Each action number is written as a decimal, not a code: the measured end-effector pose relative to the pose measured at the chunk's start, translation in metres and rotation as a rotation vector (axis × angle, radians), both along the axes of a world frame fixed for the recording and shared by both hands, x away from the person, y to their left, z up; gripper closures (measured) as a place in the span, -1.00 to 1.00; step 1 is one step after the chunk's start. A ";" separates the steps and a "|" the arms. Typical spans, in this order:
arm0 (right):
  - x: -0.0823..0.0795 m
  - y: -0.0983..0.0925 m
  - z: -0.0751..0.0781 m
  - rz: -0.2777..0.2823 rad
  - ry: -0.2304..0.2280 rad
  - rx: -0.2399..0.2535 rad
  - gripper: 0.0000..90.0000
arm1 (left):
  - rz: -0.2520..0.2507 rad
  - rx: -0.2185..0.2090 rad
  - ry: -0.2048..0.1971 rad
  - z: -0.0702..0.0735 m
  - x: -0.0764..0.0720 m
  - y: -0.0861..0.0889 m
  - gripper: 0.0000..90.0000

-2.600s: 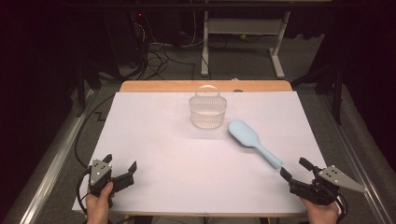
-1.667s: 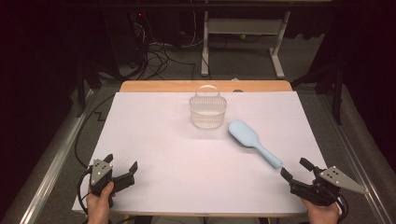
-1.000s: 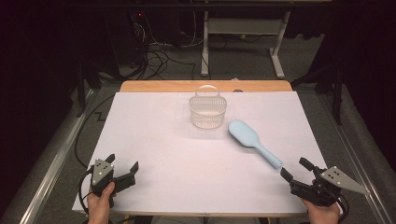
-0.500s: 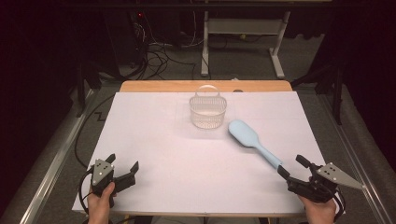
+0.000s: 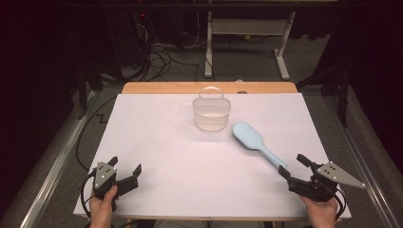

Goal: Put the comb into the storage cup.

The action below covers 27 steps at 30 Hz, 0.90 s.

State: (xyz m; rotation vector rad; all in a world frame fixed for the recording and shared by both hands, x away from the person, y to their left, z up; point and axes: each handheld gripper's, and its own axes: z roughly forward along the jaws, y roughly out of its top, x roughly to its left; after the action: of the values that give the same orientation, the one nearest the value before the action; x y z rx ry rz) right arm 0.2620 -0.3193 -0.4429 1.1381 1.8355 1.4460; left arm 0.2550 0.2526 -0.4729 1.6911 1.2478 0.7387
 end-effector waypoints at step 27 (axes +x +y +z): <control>0.021 0.025 0.003 0.038 0.009 -0.007 -0.62 | -0.002 0.011 -0.004 -0.001 -0.001 -0.002 -0.72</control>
State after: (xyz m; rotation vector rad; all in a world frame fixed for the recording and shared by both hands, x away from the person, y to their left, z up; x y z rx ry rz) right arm 0.2834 -0.2939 -0.4397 1.1140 1.8767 1.4571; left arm 0.2543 0.2508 -0.4735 1.6987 1.2407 0.7487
